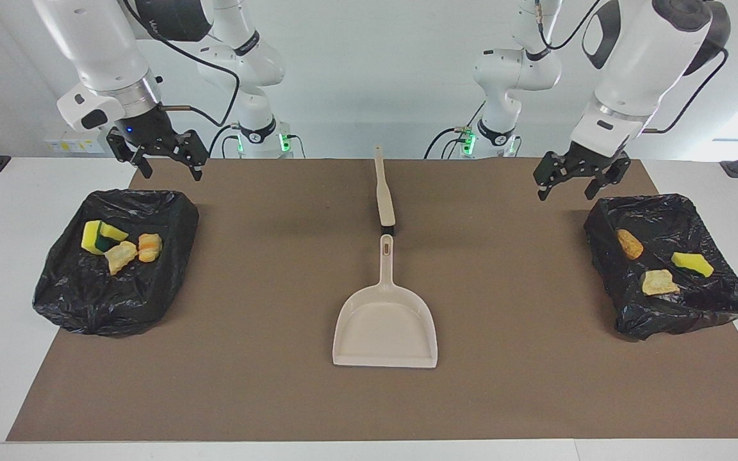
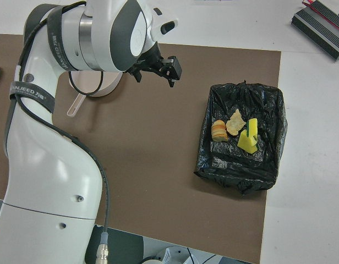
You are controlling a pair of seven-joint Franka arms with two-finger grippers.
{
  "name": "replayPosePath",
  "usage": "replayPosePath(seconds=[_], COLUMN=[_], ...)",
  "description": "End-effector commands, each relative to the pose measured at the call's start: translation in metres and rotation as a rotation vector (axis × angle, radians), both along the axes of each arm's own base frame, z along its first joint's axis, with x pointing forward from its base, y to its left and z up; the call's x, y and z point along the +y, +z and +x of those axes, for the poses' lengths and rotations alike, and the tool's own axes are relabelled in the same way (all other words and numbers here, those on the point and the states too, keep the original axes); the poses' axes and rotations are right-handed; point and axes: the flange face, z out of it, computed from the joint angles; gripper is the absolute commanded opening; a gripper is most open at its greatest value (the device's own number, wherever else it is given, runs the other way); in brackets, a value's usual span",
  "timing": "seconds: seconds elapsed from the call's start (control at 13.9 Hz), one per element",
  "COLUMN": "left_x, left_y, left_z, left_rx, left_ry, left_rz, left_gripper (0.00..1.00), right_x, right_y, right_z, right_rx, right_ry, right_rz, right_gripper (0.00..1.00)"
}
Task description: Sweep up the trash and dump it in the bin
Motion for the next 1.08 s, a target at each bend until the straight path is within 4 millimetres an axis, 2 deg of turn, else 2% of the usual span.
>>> replayPosePath(seconds=[0.0, 0.29, 0.58, 1.01], left_x=[0.025, 0.034, 0.036, 0.031], left_y=[0.015, 0.032, 0.028, 0.035], left_z=[-0.018, -0.024, -0.020, -0.019], left_rx=[0.031, 0.048, 0.055, 0.041], left_ry=[-0.017, -0.004, 0.000, -0.013], left_rz=[0.020, 0.022, 0.028, 0.064], left_gripper=[1.00, 1.00, 1.00, 1.00], right_x=[0.000, 0.000, -0.001, -0.001], right_y=[0.000, 0.000, 0.000, 0.000], right_z=[-0.004, -0.004, -0.004, -0.004], right_rx=[-0.020, -0.020, -0.020, -0.020], right_ry=[0.002, 0.002, 0.002, 0.002], right_rz=[0.017, 0.017, 0.015, 0.015], right_gripper=[1.00, 1.00, 1.00, 1.00])
